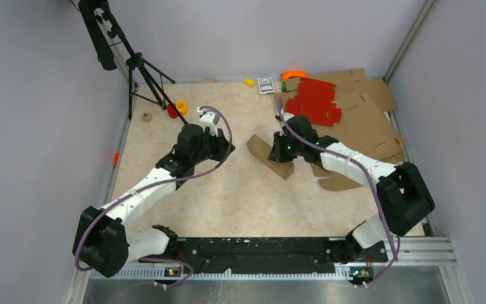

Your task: Fold the paper box

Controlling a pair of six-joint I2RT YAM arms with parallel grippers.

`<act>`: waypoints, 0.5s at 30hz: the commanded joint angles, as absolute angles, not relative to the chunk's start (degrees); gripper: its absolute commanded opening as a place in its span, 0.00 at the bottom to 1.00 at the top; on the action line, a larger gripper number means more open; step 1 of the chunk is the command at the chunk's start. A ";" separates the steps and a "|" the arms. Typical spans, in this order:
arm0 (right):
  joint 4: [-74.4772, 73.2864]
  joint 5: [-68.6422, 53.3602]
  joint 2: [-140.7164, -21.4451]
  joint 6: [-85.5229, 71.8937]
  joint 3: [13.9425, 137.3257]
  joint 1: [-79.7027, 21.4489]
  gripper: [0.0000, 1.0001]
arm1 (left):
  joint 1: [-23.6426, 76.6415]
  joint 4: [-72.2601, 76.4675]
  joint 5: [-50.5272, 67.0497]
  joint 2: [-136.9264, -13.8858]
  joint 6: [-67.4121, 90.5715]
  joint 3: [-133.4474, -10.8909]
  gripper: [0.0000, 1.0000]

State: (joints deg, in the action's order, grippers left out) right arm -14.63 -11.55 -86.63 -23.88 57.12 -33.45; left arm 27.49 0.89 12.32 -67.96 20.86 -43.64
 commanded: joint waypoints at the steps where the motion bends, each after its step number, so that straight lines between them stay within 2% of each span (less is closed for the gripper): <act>1: -10.37 -9.66 -87.67 -24.78 53.80 -39.55 0.00 | 27.50 2.99 11.05 -65.95 21.47 -42.58 0.13; 9: -7.33 -9.06 -88.10 -27.14 49.67 -45.73 0.00 | 27.50 2.87 10.51 -65.75 21.44 -42.36 0.13; 15: -13.86 -6.28 -77.72 -26.42 51.26 -45.63 0.00 | 27.72 1.60 15.87 -70.03 21.75 -43.90 0.13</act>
